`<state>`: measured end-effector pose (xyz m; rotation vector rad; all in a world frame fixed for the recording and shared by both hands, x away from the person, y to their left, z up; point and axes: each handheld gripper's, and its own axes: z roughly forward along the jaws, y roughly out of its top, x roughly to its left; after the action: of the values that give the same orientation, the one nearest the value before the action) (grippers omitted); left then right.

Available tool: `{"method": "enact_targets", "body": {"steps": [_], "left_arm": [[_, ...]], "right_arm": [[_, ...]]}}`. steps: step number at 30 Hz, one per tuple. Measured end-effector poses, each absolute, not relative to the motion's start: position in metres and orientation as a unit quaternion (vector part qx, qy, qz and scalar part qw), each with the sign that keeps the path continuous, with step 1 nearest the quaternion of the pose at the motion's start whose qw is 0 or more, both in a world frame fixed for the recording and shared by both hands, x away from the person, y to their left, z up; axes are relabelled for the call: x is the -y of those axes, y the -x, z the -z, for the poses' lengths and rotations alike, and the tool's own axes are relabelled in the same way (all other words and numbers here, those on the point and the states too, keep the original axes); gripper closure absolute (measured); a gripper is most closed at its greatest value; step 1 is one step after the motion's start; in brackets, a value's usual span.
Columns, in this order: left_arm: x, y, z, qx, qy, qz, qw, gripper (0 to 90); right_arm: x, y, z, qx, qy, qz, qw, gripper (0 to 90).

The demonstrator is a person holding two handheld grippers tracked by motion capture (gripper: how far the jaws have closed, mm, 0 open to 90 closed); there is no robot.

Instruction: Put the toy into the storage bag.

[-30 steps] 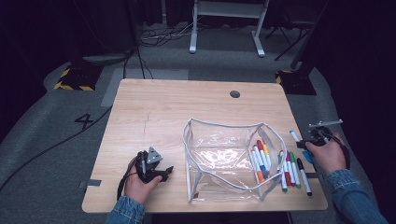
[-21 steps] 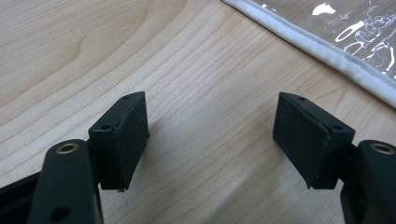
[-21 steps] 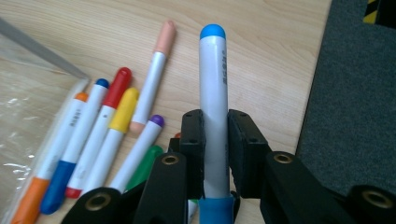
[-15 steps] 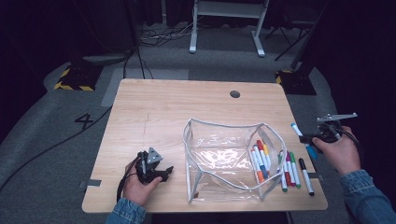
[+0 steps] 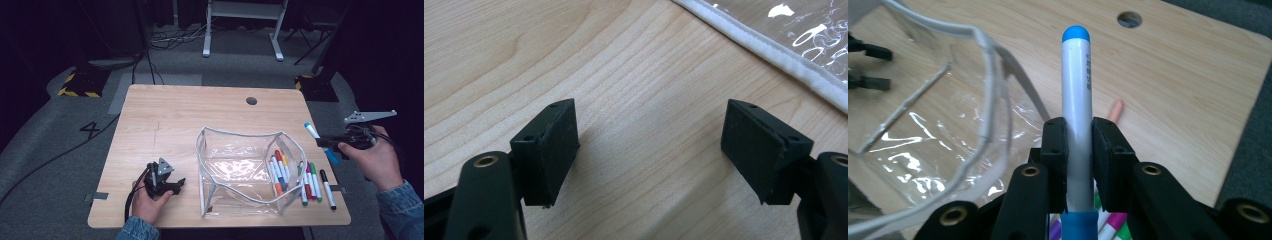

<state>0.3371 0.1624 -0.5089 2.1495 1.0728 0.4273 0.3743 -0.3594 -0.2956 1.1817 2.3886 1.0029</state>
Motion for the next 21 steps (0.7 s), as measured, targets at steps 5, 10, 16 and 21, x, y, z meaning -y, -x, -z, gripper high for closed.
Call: {"method": "enact_targets", "body": {"steps": [5, 10, 16, 21], "left_arm": [[-0.161, -0.337, 0.509, -0.411, -0.829, -0.162, 0.342, 20.5], [-0.16, -0.338, 0.509, -0.41, -0.831, -0.16, 0.341, 18.0], [-0.159, -0.339, 0.509, -0.41, -0.832, -0.157, 0.338, 16.0], [-0.156, -0.342, 0.509, -0.412, -0.832, -0.158, 0.337, 13.7]], "right_arm": [[0.341, -0.365, 0.283, -0.842, -0.38, -0.357, 0.139, 77.1], [0.328, -0.36, 0.276, -0.851, -0.36, -0.36, 0.131, 77.1], [0.3, -0.349, 0.267, -0.868, -0.319, -0.363, 0.112, 77.1], [0.283, -0.345, 0.263, -0.879, -0.295, -0.359, 0.103, 77.1]]}}
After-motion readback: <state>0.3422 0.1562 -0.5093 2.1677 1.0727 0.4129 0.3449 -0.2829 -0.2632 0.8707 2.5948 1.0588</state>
